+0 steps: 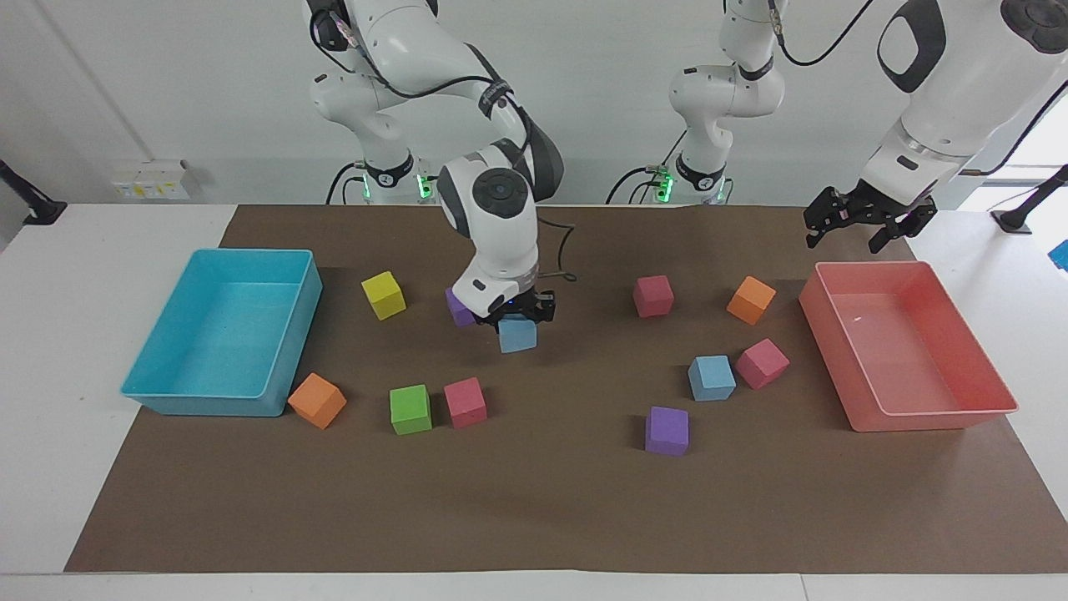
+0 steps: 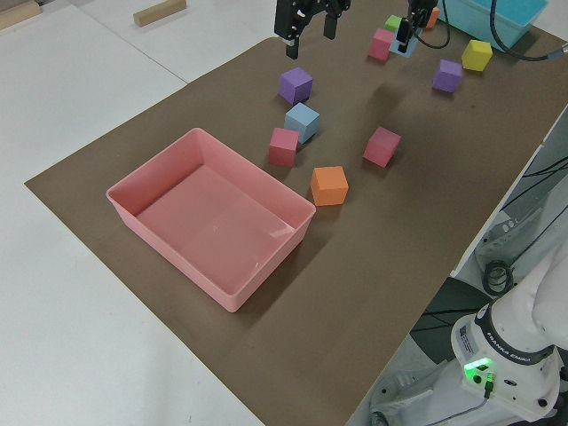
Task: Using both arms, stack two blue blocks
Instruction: 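Carry the light-blue cube to the table center and release it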
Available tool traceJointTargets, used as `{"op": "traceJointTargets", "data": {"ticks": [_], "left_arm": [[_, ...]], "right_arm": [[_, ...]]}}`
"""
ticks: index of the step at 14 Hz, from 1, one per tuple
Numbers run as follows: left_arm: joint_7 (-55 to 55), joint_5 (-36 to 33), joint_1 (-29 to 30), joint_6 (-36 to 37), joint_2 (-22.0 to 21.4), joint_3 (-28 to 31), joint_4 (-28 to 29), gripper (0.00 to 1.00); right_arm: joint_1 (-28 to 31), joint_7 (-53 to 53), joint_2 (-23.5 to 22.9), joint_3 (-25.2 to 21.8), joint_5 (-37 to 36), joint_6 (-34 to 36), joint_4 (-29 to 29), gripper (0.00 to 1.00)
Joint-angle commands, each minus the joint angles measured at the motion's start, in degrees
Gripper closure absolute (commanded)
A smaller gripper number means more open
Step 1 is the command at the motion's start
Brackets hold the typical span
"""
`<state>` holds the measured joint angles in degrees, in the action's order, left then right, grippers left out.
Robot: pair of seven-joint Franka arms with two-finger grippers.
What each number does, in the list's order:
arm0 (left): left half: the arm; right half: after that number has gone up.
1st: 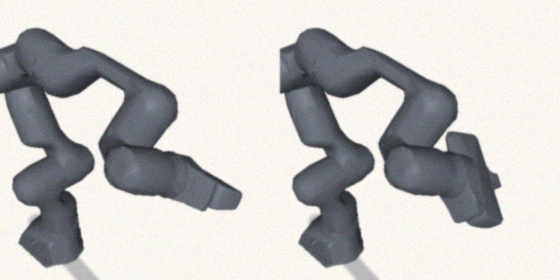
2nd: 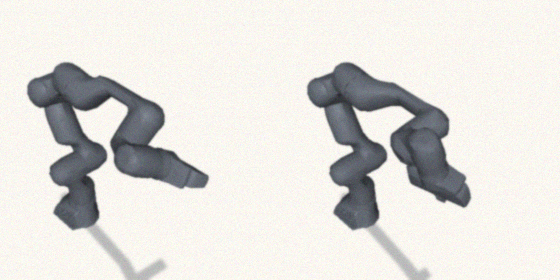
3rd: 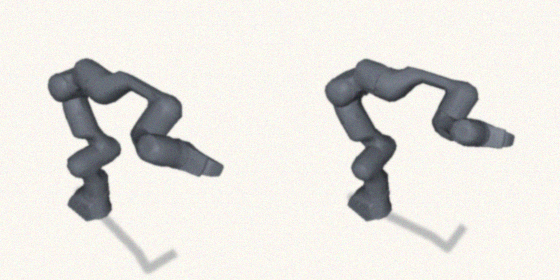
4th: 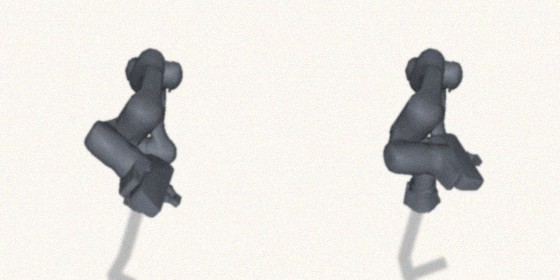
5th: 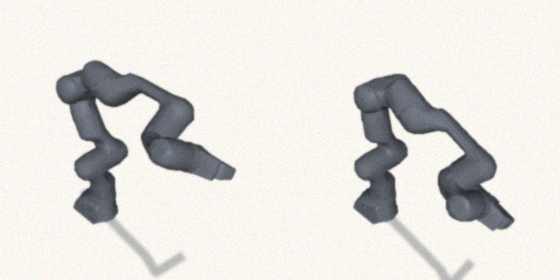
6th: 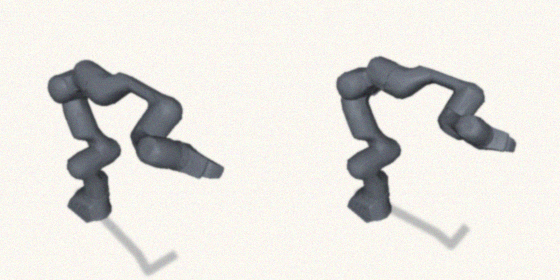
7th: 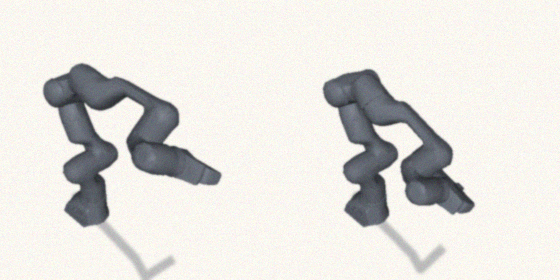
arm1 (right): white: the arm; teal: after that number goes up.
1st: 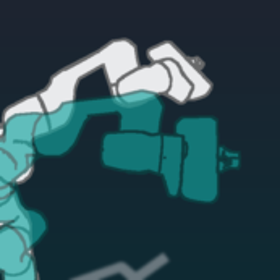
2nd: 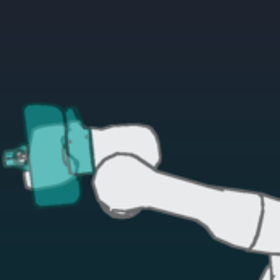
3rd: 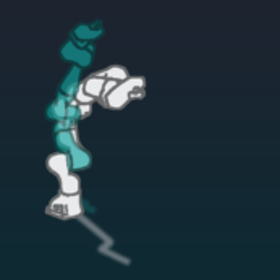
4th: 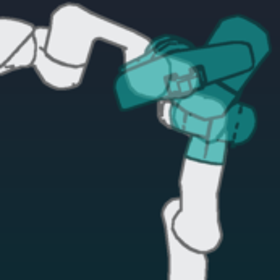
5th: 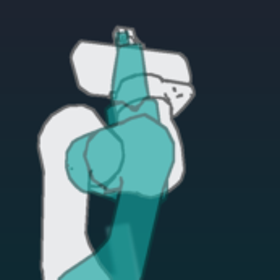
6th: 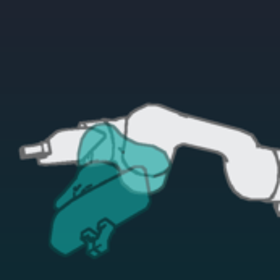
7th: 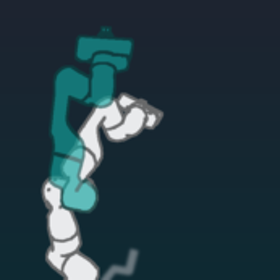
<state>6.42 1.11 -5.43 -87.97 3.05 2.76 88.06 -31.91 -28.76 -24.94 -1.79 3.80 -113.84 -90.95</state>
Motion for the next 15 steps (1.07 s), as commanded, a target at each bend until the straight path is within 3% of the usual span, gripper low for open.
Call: {"op": "traceJointTargets", "data": {"ticks": [1, 7, 15], "left_arm": [[0.3, -0.5, 0.1, -0.4, -1.3, 0.0, 1.3, 0.0], [0.3, -0.5, 0.1, -0.4, -1.3, 0.0, 1.3, 0.0], [0.3, -0.5, 0.1, -0.4, -1.3, 0.0, 1.3, 0.0]], "right_arm": [[-2.6, -5.8, -5.3, -0.1, 0.2, 1.2, 6.5, 1.0], [-6.5, -12.5, -8.4, -0.1, 0.5, -5.8, 6.5, 1.0], [-6.9, -16.2, -7.8, -0.1, 0.6, -12.5, -1.2, 1.0]]}}
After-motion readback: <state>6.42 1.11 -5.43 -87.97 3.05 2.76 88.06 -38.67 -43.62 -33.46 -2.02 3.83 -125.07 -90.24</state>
